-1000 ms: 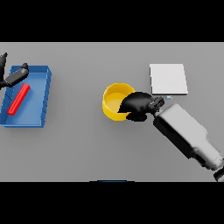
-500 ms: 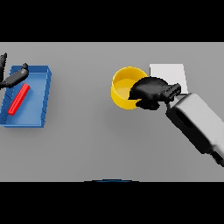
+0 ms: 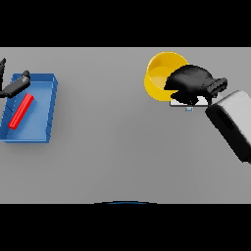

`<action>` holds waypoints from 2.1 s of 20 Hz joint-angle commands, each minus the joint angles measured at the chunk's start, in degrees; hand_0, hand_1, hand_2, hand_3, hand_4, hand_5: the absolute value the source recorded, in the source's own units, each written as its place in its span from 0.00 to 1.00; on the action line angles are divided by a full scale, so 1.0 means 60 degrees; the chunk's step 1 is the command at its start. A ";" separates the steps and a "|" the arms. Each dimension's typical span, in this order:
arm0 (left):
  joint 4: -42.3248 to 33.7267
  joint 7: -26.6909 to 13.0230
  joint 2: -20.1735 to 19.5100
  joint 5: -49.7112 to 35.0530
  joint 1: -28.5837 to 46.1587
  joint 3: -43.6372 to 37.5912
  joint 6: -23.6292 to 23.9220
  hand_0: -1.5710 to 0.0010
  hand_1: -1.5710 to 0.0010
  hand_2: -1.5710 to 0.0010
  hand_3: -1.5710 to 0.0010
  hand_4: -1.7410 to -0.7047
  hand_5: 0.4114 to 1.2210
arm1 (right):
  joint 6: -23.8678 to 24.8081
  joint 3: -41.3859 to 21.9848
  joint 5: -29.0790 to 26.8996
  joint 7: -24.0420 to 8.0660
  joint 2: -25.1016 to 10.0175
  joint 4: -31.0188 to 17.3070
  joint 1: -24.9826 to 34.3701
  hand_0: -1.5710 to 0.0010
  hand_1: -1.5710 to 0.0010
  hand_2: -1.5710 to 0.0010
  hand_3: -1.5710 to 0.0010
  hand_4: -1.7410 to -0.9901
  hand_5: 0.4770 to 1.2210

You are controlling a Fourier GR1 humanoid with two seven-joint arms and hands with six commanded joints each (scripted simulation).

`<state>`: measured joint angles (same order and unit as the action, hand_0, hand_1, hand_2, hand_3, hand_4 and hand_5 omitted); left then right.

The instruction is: Pick up the red beaker and tilt it to pour out 1 green nut into yellow bowl. Pick up the yellow bowl and place it on the metallic measuring scale.

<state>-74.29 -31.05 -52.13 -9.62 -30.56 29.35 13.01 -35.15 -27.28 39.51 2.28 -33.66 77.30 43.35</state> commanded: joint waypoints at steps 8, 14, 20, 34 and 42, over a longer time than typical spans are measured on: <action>-0.0168 -0.0525 -0.0041 -0.0052 0.0073 0.0006 0.0069 1.00 1.00 1.00 1.00 0.88 0.45 | 0.1142 0.0426 0.0065 0.0559 -0.0226 -0.2495 0.0310 0.00 0.00 0.00 0.25 0.03 1.00; -0.0239 -0.0560 -0.0054 -0.0008 0.0138 0.0030 0.0124 1.00 1.00 1.00 1.00 0.89 0.43 | 0.1948 0.0362 0.0203 0.0872 -0.0064 -0.4306 0.0540 0.00 0.00 0.00 0.17 0.02 1.00; -0.0073 -0.0565 -0.0128 -0.0033 0.0014 0.0035 0.0093 1.00 1.00 1.00 1.00 0.91 0.40 | 0.2724 0.0241 0.0318 0.0893 0.0458 -0.5741 0.0899 0.00 0.03 0.00 0.06 0.02 1.00; 0.0053 -0.0594 0.0117 0.0037 -0.0160 0.0177 0.0041 1.00 1.00 1.00 1.00 0.90 0.41 | 0.2444 0.0259 0.0048 0.1132 0.0770 -0.7180 0.1491 0.68 0.72 0.62 0.60 0.42 0.50; 0.0476 -0.0538 0.0302 0.0059 -0.0381 0.0123 0.0030 1.00 1.00 1.00 1.00 0.89 0.40 | 0.2425 -0.0021 0.0311 0.1742 0.0814 -0.7598 0.1610 0.95 0.95 0.89 0.75 0.55 0.35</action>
<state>-71.43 -34.29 -50.32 -9.26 -32.85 30.08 13.20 -20.60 -27.41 41.37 12.72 -28.78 31.71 53.00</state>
